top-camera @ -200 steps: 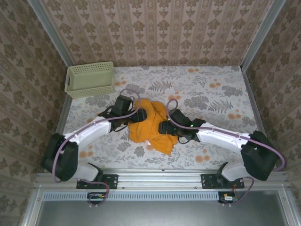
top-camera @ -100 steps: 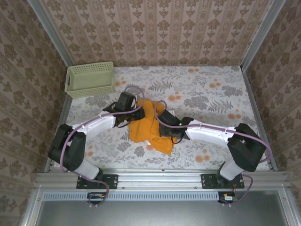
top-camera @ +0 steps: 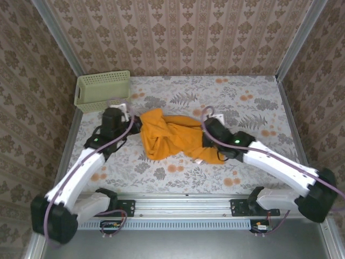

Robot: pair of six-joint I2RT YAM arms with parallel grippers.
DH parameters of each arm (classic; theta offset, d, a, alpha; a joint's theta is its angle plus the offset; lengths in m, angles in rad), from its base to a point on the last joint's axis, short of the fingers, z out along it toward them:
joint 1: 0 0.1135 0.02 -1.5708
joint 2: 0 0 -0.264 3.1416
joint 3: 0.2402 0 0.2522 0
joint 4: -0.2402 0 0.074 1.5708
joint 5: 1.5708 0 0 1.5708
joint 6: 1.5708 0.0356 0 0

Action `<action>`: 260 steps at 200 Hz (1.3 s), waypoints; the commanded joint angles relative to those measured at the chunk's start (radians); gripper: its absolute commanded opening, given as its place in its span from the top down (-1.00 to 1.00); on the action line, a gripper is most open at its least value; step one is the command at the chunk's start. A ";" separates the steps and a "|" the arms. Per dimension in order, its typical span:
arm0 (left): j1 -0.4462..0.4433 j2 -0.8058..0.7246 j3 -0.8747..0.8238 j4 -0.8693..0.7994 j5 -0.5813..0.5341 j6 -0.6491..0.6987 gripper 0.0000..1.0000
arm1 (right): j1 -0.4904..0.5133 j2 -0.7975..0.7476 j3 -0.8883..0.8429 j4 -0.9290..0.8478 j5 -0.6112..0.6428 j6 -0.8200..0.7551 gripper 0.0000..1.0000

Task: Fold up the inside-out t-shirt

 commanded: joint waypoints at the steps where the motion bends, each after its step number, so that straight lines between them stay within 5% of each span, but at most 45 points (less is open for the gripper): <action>1: 0.021 -0.144 -0.029 -0.050 -0.058 0.020 1.00 | -0.057 -0.119 0.030 -0.063 0.009 -0.074 1.00; 37: 0.053 -0.191 -0.073 -0.108 -0.130 0.012 1.00 | -0.138 -0.129 -0.007 -0.030 -0.067 -0.071 1.00; 66: 0.124 0.107 -0.024 -0.219 -0.133 0.043 1.00 | -0.207 0.008 -0.030 -0.039 -0.099 -0.036 0.92; 86: 0.184 0.284 -0.001 -0.235 -0.020 0.043 1.00 | -0.264 0.092 -0.026 -0.071 -0.118 -0.028 0.89; 142: 0.187 0.227 0.015 -0.162 0.032 0.020 1.00 | -0.281 0.017 -0.059 -0.062 -0.151 -0.078 0.92; 169: 0.187 0.267 0.217 -0.184 0.036 0.027 1.00 | -0.403 -0.021 0.079 -0.161 -0.099 -0.119 0.92; 205: 0.184 0.483 0.680 -0.114 0.127 -0.010 1.00 | -0.669 -0.037 0.339 -0.245 -0.261 -0.140 0.95; 234: 0.160 0.706 1.108 -0.094 0.243 -0.046 1.00 | -0.710 -0.091 0.513 -0.288 -0.263 -0.177 0.92; 260: 0.148 0.778 1.221 -0.082 0.239 -0.008 1.00 | -0.709 -0.196 0.516 -0.283 -0.325 -0.177 0.90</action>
